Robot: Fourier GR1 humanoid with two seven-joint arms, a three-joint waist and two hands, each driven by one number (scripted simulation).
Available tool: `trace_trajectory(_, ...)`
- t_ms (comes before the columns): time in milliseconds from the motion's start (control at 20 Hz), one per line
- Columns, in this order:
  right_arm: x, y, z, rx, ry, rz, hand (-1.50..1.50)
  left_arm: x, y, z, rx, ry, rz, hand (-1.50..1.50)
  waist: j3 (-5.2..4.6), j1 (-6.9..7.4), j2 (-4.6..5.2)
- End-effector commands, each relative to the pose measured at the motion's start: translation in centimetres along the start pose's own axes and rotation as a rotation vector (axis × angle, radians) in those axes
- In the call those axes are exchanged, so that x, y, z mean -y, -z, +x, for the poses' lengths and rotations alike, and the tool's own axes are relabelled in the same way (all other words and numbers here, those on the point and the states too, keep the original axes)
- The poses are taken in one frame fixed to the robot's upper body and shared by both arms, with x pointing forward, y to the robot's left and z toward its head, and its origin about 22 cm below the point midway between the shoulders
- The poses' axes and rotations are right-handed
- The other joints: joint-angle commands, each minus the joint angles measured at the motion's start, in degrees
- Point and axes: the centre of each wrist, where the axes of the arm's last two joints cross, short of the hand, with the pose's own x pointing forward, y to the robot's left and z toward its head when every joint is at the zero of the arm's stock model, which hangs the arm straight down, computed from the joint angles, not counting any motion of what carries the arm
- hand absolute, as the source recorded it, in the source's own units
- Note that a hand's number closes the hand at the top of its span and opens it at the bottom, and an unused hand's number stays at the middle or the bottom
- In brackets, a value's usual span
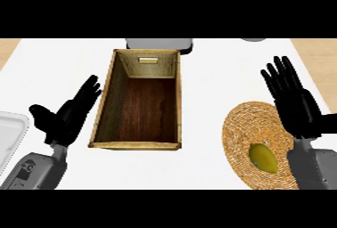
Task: Pick the lemon from the placemat and place it in the basket
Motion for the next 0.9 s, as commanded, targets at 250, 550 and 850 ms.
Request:
trace_trajectory(250, 12.9, -4.4, 5.5, -0.118, -0.554, -0.045, 1.50, -5.3, -0.4, 1.2, 0.048, 0.145, 0.318, 0.00, 1.31, 2.08, 0.07)
trace_trajectory(550, 5.8, -6.2, -1.7, 0.146, -0.608, -0.068, -1.50, -5.3, -1.4, 0.7, -0.005, 0.097, 0.295, 0.00, 1.13, 1.81, -0.46)
trace_trajectory(850, 6.0, -6.4, 2.4, 0.063, -0.910, -0.374, -1.50, -5.4, -1.5, 1.7, 0.002, 0.097, 0.332, 0.00, 0.96, 1.23, -0.90)
